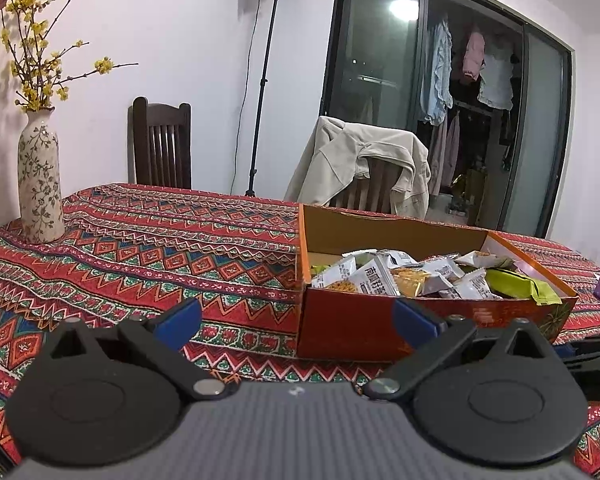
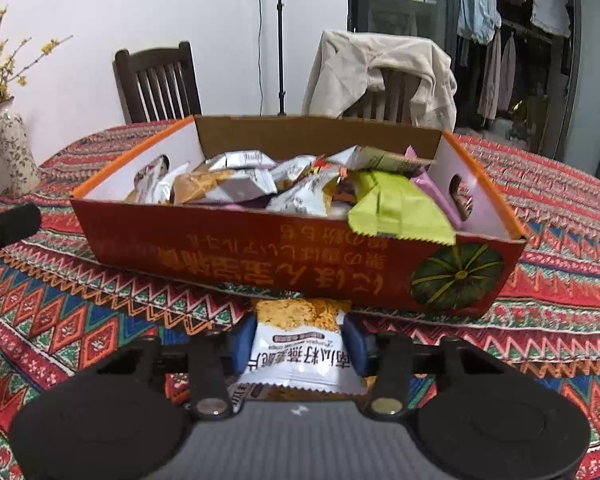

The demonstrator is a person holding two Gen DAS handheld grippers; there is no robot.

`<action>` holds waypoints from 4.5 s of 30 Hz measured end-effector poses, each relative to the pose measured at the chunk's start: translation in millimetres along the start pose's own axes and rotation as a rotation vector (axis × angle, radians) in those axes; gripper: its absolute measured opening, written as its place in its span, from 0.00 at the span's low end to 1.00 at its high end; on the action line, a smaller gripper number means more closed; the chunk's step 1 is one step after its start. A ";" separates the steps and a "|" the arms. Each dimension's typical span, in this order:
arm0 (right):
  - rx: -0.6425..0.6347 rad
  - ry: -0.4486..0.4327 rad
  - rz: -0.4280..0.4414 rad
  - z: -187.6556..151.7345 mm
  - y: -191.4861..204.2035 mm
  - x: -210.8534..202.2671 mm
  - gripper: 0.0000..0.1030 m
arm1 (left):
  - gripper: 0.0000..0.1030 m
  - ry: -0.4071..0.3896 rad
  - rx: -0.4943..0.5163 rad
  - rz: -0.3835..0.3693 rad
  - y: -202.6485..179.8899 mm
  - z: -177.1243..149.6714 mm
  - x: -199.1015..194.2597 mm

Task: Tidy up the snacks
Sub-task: 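Grasp a cracker packet with the left gripper while the right holds its packet, then carry both cracker packets over the orange box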

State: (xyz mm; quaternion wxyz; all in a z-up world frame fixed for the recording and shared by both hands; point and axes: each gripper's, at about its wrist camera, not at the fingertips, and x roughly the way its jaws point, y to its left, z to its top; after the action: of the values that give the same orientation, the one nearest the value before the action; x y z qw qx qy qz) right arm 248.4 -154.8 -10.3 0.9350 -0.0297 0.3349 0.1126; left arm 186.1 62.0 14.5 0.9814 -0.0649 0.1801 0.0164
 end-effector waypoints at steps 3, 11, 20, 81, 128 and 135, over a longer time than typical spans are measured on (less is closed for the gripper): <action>0.001 -0.041 0.008 -2.3 -5.1 -15.1 0.42 | 1.00 0.010 -0.001 0.004 0.5 -0.5 2.2; -0.010 -0.134 0.023 -13.6 -27.1 -50.3 0.40 | 1.00 0.050 -0.026 0.035 4.8 0.5 9.9; 0.027 -0.196 0.026 -22.0 -67.8 -67.2 0.40 | 1.00 0.072 -0.002 0.072 -19.2 5.8 4.0; 0.205 -0.247 0.091 -46.9 -129.9 -58.7 0.40 | 0.69 0.370 0.179 -0.053 -199.0 -49.7 42.6; 0.095 -0.371 0.124 26.2 -84.1 -86.2 0.40 | 0.53 0.049 0.099 -0.084 -122.2 47.0 -0.9; 0.077 -0.384 0.100 61.4 -67.6 -66.5 0.40 | 0.53 0.026 0.066 -0.074 -110.5 73.7 26.7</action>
State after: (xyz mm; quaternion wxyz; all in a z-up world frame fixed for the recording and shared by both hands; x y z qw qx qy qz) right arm 252.1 -225.2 78.0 0.9754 0.0449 0.1557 0.1497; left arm 243.1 -37.4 86.7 0.9805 -0.0391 0.1905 -0.0267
